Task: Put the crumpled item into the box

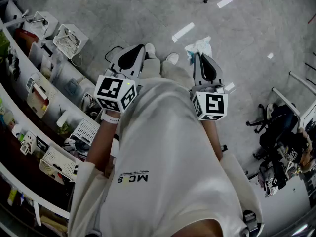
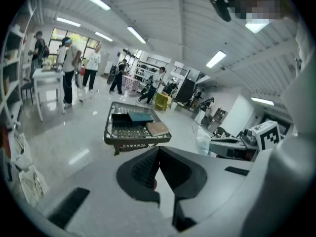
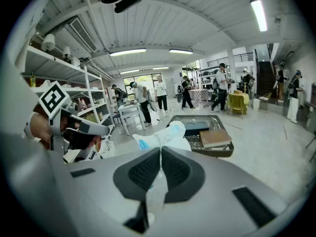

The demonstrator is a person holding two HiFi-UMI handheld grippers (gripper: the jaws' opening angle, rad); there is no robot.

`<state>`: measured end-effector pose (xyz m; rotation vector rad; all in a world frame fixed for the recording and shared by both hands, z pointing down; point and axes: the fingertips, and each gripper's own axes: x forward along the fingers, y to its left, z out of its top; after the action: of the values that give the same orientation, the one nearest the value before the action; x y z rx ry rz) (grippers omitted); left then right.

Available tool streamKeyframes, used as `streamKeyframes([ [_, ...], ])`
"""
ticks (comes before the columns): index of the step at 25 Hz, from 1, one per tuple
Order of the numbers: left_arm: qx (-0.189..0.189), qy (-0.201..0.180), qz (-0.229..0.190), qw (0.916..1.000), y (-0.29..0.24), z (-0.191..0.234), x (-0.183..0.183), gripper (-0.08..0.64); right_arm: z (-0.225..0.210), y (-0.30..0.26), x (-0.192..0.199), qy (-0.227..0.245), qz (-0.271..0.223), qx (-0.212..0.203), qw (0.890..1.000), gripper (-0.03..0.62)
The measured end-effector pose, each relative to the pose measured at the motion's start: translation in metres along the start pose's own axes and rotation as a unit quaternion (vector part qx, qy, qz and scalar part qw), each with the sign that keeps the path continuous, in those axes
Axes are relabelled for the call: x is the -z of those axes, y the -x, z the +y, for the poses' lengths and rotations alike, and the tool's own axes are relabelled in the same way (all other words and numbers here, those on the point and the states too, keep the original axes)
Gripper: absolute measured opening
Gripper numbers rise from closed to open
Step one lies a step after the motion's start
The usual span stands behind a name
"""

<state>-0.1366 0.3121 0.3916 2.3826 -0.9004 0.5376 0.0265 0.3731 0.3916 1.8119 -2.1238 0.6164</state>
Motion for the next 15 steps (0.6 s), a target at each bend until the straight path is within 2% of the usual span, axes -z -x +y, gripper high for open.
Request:
streamKeyframes([
  [3,-0.014,-0.061,-0.024,0.9977,0.017,-0.028,-0.018,0.02,0.021,0.006,-0.023,0.022,-0.018,-0.013,1.0,0.02],
  [5,-0.009,-0.081,-0.035,0.9961,0.023,-0.041,-0.027,0.02,0.028,0.002,-0.036,0.031,-0.029,-0.024,0.999,0.02],
  [8,0.002,-0.072,-0.039,0.9966,0.026,-0.046,-0.031,0.02,0.036,-0.006,-0.047,0.043,-0.042,-0.037,0.998,0.02],
  [15,-0.022,-0.073,-0.067,0.9949,0.047,-0.029,-0.047,0.02,0.05,-0.014,-0.062,0.051,-0.054,-0.054,0.996,0.021],
])
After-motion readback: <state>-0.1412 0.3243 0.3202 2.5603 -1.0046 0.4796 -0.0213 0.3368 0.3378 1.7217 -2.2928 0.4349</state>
